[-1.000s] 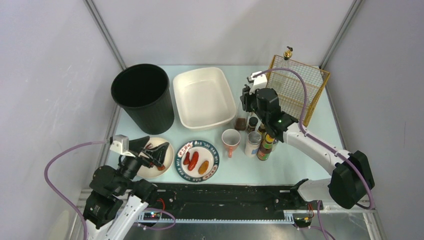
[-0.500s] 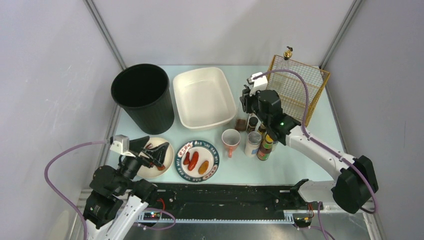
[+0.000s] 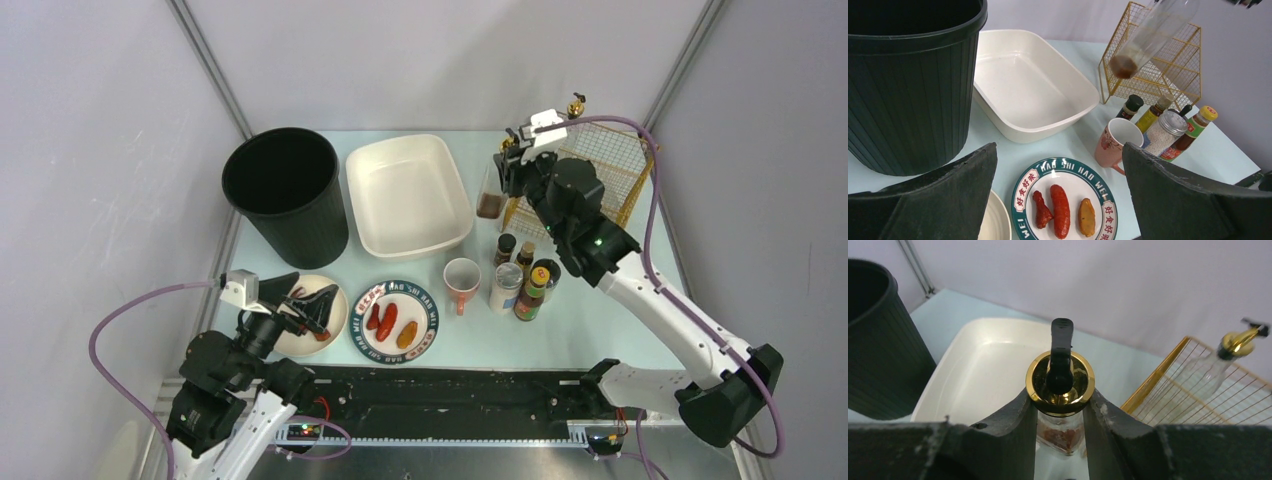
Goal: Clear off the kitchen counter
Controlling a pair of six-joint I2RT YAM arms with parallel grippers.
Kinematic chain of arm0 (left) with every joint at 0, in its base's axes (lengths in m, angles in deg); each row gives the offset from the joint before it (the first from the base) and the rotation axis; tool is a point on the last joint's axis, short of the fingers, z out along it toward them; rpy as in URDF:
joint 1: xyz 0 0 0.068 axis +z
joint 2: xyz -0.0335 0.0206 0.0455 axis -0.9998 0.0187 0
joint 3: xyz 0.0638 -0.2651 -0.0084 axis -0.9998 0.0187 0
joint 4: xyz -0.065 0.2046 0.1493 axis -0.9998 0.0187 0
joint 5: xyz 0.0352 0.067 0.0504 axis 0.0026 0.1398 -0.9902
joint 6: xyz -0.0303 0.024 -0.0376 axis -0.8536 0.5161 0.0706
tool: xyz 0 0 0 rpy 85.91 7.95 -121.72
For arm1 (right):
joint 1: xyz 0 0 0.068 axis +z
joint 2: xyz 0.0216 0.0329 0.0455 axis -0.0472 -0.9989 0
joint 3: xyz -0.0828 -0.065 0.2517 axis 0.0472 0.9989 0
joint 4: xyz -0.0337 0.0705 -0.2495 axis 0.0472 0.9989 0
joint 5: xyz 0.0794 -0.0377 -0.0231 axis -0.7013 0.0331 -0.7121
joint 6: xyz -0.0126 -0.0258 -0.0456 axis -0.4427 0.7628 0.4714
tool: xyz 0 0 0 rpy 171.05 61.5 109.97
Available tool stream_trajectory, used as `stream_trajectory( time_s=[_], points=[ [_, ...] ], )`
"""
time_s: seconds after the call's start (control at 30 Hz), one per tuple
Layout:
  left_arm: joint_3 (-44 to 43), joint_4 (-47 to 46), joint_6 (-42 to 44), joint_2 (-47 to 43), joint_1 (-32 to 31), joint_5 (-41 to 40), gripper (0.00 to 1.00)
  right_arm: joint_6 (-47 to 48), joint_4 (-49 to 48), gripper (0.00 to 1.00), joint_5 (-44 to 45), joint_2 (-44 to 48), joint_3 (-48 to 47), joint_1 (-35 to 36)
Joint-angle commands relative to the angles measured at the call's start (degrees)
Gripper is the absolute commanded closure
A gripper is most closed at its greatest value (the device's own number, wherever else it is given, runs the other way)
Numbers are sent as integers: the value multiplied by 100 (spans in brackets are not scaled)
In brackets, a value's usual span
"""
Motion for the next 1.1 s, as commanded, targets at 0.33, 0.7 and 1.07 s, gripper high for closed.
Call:
stream_trajectory(
  time_s=[0.33,0.7,1.07],
  points=[
    [32,-187,133,36,-1,19,2,655,427,100,117,165,-2153,-856],
    [40,-177,137,-4,-1,-51,2,400,654,100,-211,-8,-2512,-2398],
    [38,-176,141,-10,0,-60,2,-253,265,100,-895,-413,-2492,-3889]
  ],
)
